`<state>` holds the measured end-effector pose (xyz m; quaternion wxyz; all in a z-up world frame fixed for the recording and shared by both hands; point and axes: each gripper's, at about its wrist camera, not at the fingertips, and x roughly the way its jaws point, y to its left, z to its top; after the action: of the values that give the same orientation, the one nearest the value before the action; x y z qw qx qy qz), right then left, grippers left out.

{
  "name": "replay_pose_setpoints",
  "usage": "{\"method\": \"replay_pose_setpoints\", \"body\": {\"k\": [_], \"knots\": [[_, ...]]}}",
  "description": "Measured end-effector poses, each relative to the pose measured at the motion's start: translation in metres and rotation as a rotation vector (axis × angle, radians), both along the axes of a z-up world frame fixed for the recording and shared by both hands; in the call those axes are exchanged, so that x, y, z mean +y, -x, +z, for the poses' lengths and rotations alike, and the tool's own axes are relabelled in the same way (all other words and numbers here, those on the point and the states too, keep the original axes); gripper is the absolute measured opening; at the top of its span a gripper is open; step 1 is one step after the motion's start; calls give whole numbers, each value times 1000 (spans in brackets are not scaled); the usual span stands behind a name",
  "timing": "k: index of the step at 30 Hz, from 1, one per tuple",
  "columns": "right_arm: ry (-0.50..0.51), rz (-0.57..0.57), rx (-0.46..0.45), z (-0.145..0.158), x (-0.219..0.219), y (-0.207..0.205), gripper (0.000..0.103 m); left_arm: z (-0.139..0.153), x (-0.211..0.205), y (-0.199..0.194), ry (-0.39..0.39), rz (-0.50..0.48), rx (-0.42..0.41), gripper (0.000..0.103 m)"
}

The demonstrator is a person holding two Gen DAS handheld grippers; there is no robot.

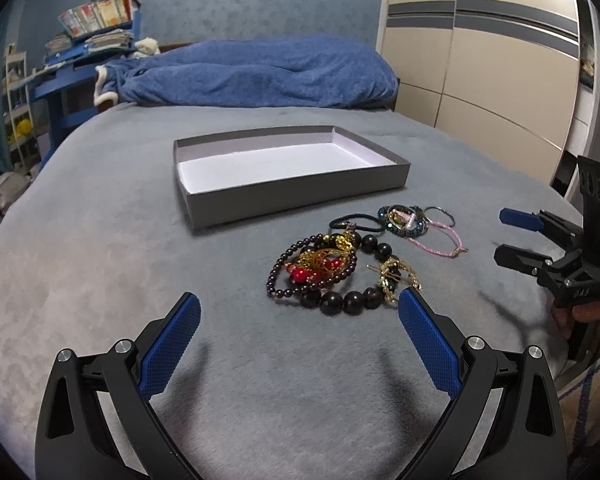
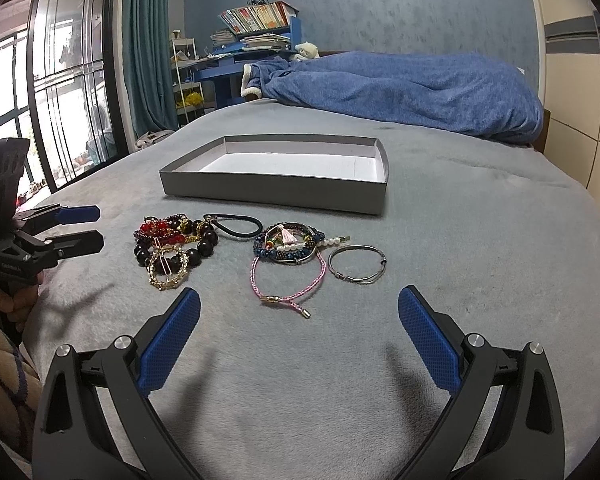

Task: Organize jewelry

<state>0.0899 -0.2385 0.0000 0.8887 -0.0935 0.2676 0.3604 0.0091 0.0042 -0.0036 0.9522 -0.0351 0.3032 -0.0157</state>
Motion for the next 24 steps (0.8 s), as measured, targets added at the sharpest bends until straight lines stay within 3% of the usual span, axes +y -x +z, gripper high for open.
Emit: {"method": "replay_pose_setpoints", "body": {"k": [12,24], "knots": [[-6,4,17,-1,0,0,98,-2,8,0,69,-50,8,98],[-3,-3,21,-2,0,-1,98,0,6,2,38,-51,-10,98]]}}
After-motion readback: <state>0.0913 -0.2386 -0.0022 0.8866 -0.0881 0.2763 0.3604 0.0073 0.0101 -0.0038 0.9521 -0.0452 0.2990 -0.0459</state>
